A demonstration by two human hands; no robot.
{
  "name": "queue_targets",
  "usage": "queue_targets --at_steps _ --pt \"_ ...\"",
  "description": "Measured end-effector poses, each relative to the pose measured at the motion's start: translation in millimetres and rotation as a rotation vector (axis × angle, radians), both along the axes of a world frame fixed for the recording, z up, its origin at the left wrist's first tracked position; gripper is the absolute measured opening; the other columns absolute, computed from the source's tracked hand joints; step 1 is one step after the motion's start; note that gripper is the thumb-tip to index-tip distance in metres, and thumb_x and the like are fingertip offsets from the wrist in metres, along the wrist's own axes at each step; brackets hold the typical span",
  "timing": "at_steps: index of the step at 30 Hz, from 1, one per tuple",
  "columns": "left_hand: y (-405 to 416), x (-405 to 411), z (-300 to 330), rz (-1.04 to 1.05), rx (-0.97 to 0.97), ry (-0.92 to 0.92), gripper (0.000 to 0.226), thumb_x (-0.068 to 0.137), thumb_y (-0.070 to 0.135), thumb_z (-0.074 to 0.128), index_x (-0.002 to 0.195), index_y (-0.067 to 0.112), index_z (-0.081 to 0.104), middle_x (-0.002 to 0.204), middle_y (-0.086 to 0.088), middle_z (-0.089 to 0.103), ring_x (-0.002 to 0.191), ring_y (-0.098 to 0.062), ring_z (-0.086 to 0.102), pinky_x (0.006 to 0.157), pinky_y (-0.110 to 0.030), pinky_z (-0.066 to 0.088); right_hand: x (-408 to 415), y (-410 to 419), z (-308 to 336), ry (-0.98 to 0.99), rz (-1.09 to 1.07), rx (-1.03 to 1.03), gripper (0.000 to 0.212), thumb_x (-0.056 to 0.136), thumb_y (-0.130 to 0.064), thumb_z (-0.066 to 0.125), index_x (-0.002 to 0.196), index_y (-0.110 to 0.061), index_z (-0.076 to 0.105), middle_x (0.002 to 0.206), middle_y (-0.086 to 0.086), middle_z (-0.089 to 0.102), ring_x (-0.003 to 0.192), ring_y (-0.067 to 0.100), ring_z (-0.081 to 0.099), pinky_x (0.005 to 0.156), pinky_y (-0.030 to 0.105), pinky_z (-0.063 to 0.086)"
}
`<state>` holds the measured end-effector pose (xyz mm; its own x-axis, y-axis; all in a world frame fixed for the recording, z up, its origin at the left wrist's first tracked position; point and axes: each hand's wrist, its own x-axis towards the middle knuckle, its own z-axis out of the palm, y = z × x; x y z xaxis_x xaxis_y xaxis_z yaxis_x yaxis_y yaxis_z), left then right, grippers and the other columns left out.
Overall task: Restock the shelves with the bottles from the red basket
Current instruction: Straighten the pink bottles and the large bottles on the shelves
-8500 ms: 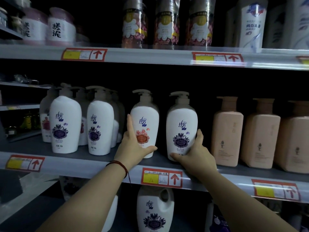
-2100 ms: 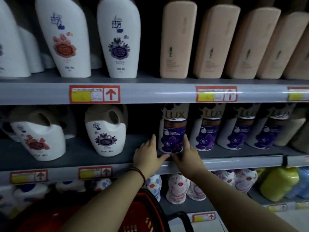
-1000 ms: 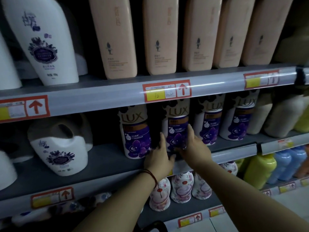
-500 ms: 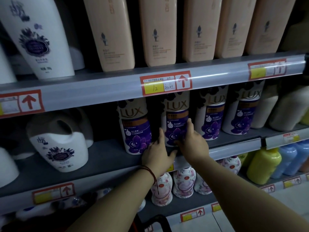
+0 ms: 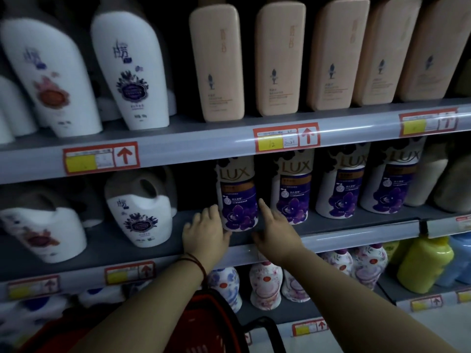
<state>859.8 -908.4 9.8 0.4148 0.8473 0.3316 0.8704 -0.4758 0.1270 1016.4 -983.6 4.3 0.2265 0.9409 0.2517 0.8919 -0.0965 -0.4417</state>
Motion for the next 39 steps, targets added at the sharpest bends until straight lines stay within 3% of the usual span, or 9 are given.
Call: queue_targets --at_steps 3,8,14,18,22,28,30,35,39 --pt "13.1 -6.1 2.4 -0.054 -0.109 0.013 0.088 0.085 0.053 0.053 0.151 0.018 0.007 0.153 0.000 0.031 0.135 -0.023 0.036 0.102 -0.043 0.039 -6.3 10.3 -0.9 0.030 0.077 -0.039 0.083 0.090 -0.025 0.055 0.153 -0.015 0.002 0.158 0.012 0.022 0.144 0.030 0.023 0.113 0.037 0.029" --pt "20.3 2.0 -1.9 -0.175 -0.238 -0.113 0.095 0.081 0.058 0.056 0.151 0.018 0.007 0.155 0.004 0.030 0.135 -0.021 0.037 0.097 -0.044 0.046 -15.1 20.3 -6.2 0.074 0.044 0.011 0.079 0.089 -0.024 0.057 0.153 -0.019 0.011 0.156 0.015 0.023 0.145 0.024 0.023 0.110 0.029 0.030" --pt "16.4 -5.9 6.2 -0.167 -0.253 -0.070 0.089 0.083 0.055 0.054 0.151 0.024 0.007 0.152 0.004 0.035 0.135 -0.020 0.037 0.098 -0.043 0.045 -23.2 19.0 -3.0 0.023 0.005 -0.062 0.072 0.093 -0.025 0.049 0.153 -0.024 0.009 0.159 0.014 0.017 0.145 0.024 0.022 0.106 0.032 0.037" --pt "-2.2 -17.5 34.0 -0.215 -0.076 -0.020 0.075 0.087 0.044 0.050 0.150 0.027 0.014 0.150 0.007 0.037 0.134 -0.018 0.037 0.102 -0.037 0.041 -38.4 5.5 28.4 -0.141 -0.054 0.035 0.067 0.091 -0.028 0.053 0.150 -0.021 0.025 0.154 0.006 0.033 0.134 0.024 0.043 0.094 0.032 0.047" --pt "-21.9 -44.3 82.9 -0.262 0.132 -0.044 0.051 0.089 0.037 0.044 0.139 0.031 0.037 0.134 0.009 0.054 0.125 -0.017 0.045 0.097 -0.035 0.039 -67.5 -15.4 77.1 -0.437 0.111 0.276 0.055 0.065 -0.021 0.079 0.117 -0.009 0.067 0.105 0.007 0.071 0.088 0.028 0.070 0.067 0.033 0.059" --pt "-32.1 -105.5 155.7 -0.279 0.469 -0.274 0.023 0.078 0.033 0.065 0.099 0.030 0.071 0.090 0.011 0.074 0.080 -0.014 0.069 0.064 -0.026 0.054 -94.6 -28.5 155.7 -0.515 0.163 0.453 0.046 0.069 -0.018 0.076 0.112 -0.007 0.067 0.100 0.009 0.069 0.086 0.030 0.066 0.070 0.035 0.057" --pt "-22.4 -121.6 178.6 -0.233 0.546 -0.330 0.024 0.073 0.030 0.070 0.097 0.028 0.072 0.087 0.009 0.074 0.079 -0.017 0.069 0.061 -0.026 0.053 -98.8 -20.8 180.2 -0.502 0.137 0.498 0.045 0.072 -0.017 0.073 0.115 -0.007 0.065 0.105 0.011 0.066 0.091 0.032 0.064 0.073 0.036 0.055" --pt "18.5 -136.4 223.0 -0.053 0.317 -0.278 0.066 0.083 0.054 0.052 0.139 0.023 0.038 0.133 0.001 0.053 0.122 -0.025 0.047 0.095 -0.041 0.043 -112.7 25.9 222.2 -0.297 0.036 0.431 0.056 0.089 -0.030 0.055 0.140 -0.014 0.040 0.135 0.008 0.049 0.121 0.029 0.046 0.096 0.038 0.043" --pt "51.7 -128.0 230.6 0.017 0.039 -0.331 0.103 0.076 0.067 0.053 0.151 0.017 0.003 0.149 -0.007 0.035 0.133 -0.029 0.039 0.104 -0.043 0.040 -122.7 67.3 234.7 -0.020 -0.002 0.284 0.077 0.089 -0.037 0.054 0.150 -0.015 0.013 0.140 0.013 0.049 0.124 0.032 0.049 0.099 0.040 0.043"
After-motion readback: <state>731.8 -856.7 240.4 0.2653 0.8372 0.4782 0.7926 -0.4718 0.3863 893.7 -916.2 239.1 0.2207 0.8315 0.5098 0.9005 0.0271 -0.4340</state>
